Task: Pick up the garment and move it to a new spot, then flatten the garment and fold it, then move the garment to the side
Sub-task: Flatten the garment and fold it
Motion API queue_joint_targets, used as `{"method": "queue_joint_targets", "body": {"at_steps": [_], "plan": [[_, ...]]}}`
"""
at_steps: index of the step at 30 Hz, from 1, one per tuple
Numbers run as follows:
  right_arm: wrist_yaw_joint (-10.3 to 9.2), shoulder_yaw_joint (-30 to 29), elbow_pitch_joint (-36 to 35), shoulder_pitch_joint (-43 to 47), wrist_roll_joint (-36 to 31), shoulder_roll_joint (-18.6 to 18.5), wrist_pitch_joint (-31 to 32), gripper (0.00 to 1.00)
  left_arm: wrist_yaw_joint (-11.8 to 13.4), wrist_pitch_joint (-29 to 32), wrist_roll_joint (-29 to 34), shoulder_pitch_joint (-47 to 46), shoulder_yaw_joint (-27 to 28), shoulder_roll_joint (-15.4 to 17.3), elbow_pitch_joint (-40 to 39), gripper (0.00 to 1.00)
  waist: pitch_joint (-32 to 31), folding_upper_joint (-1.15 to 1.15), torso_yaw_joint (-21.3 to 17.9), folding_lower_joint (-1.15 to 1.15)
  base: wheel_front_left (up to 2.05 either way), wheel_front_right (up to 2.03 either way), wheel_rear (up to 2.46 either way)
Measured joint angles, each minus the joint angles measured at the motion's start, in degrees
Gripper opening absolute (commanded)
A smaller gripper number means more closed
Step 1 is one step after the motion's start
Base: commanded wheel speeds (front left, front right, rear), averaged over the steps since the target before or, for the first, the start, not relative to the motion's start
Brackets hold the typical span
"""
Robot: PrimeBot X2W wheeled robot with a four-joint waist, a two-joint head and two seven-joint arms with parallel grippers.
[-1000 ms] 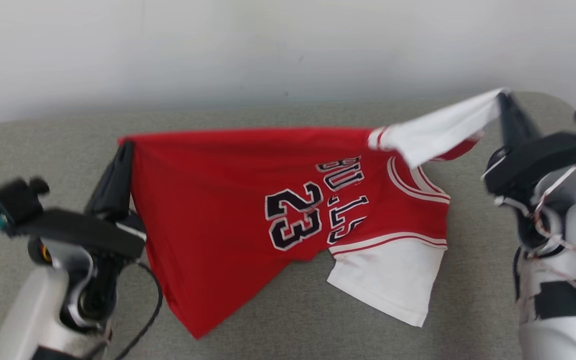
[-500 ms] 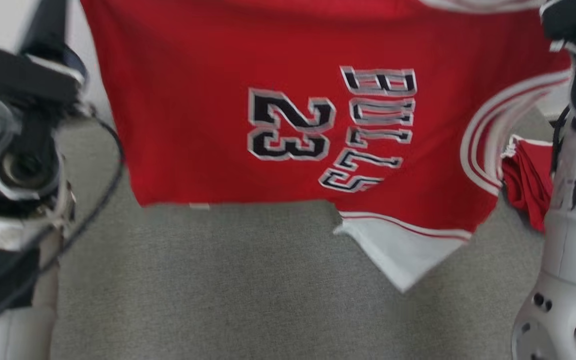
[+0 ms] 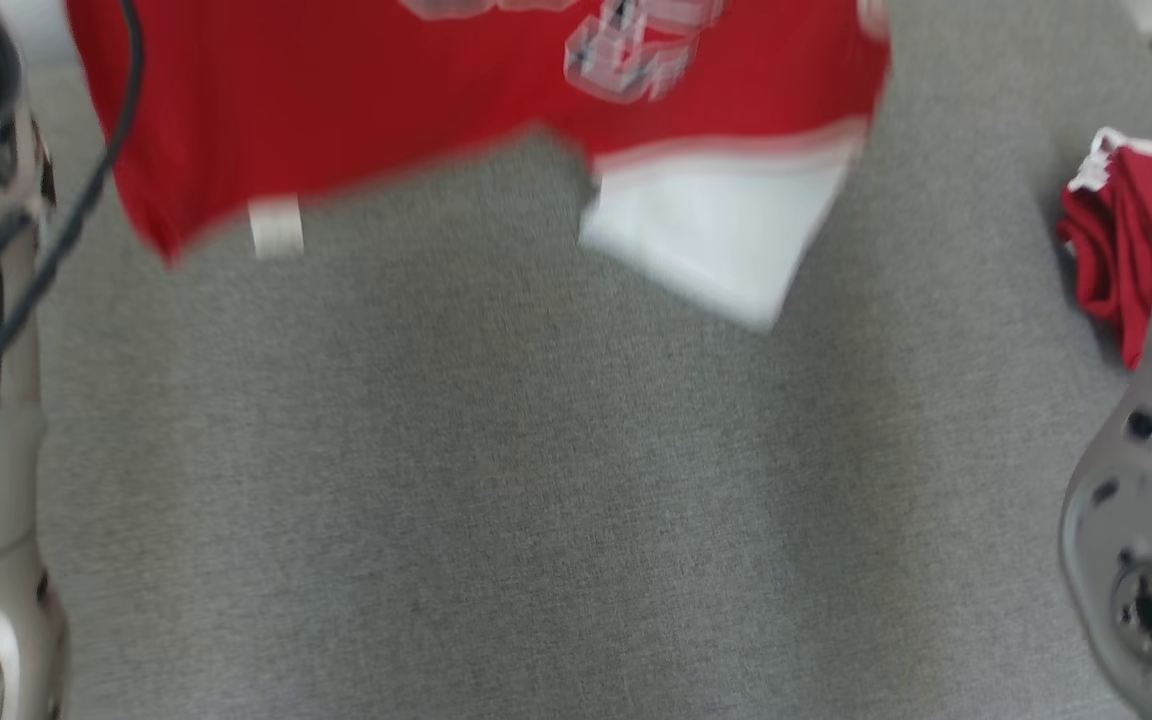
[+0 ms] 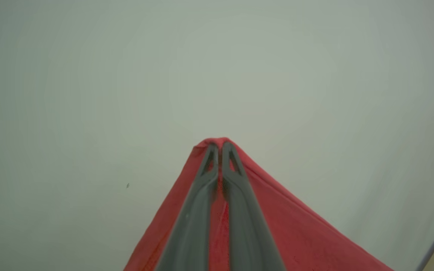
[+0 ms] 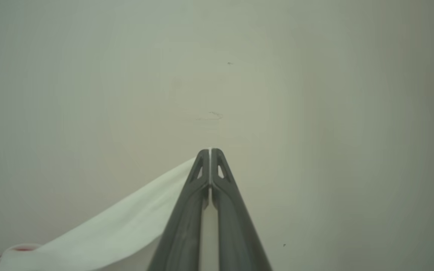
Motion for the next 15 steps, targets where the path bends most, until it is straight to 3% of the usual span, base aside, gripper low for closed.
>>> {"method": "queue_joint_targets", "body": {"at_steps": [3, 6, 9, 11, 15], "plan": [[0.01, -0.9, 0.2, -5.9, -1.8, 0.2, -6.9, 0.00, -3.6, -6.2, 2.0, -5.6, -0.8, -2.3, 0.6, 0.00, 3.0, -0.01, -0.4, 0.00, 0.00, 0.00, 0.00], [0.01, -1.2, -0.1, -9.6, -3.2, 0.2, -11.6, 0.00, -8.2, -8.4, 2.3, -10.5, -0.3, -4.8, -0.4, 0.00, 5.4, 0.00, -0.9, 0.00, 0.00, 0.00, 0.00], [0.01, 0.1, 1.2, -9.8, -2.8, 0.1, -11.8, 0.00, -12.6, -9.2, 4.6, -11.2, 0.7, -5.1, -2.5, 0.00, 7.4, -0.01, -1.5, -0.02, 0.00, 0.00, 0.00], [0.01, 3.4, 2.6, -6.9, -3.7, -0.1, -10.6, 0.00, -14.2, -9.2, 7.8, -7.9, -0.7, -3.6, -3.0, 0.00, 8.5, -0.01, -1.9, -0.02, 0.00, 0.00, 0.00], [0.02, 10.3, 5.5, 3.9, -2.5, -1.7, -8.8, 0.00, -15.1, -9.2, 10.2, 6.6, -1.2, -1.2, -1.8, 0.00, 9.8, 0.00, -2.9, 0.01, 0.00, 0.00, 0.00]]}}
